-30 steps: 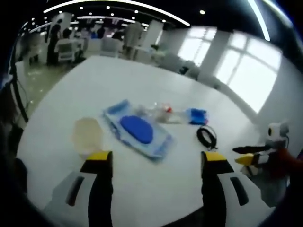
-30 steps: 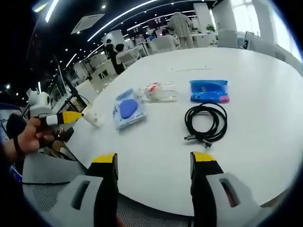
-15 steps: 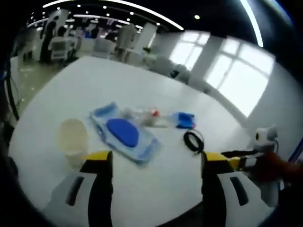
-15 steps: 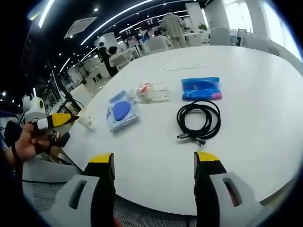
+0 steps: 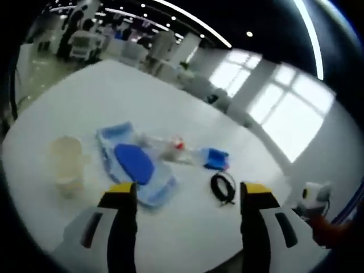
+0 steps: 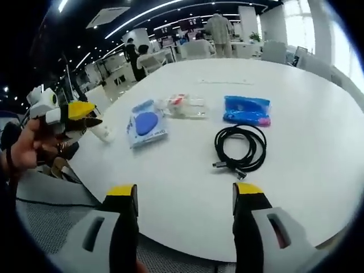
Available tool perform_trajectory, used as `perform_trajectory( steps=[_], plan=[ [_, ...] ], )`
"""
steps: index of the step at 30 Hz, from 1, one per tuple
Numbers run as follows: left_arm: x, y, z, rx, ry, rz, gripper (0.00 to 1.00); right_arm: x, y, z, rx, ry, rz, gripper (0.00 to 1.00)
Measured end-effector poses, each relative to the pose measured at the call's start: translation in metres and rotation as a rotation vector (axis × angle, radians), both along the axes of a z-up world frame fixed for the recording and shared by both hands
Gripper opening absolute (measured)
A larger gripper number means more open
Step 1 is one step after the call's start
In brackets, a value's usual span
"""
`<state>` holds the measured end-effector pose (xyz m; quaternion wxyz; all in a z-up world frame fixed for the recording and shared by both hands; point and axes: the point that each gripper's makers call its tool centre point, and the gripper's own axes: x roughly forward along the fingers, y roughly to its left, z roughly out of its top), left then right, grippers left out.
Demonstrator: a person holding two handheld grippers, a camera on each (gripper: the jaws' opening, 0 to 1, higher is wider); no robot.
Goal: Arrange the tabletop items into an orderly group along one side of the table until the central work area is clear of visible clutter.
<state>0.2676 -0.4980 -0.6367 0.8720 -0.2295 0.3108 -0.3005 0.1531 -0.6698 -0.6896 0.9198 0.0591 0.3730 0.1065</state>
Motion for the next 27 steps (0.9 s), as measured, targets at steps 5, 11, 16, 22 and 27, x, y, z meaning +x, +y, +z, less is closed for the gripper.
perform_trajectory(
  steps=[5,11,16,22,27],
  plan=[
    [0.025,-0.017,-0.007,-0.003,0.006,0.014,0.66,-0.001,-0.006,0.0,0.02,0.003,-0.03,0.66],
    [0.039,-0.027,-0.014,0.009,0.024,0.014,0.65,-0.003,-0.006,-0.003,0.057,0.022,-0.055,0.65],
    [0.057,-0.028,-0.021,-0.002,0.051,0.033,0.62,-0.003,-0.003,-0.004,0.071,0.031,-0.046,0.64],
    [0.088,-0.034,-0.039,-0.094,0.13,0.126,0.6,-0.001,0.0,-0.002,0.036,0.018,-0.019,0.63],
    [0.114,-0.039,-0.044,-0.175,0.167,0.225,0.61,-0.001,0.004,-0.002,0.026,0.016,0.004,0.62]
  ],
)
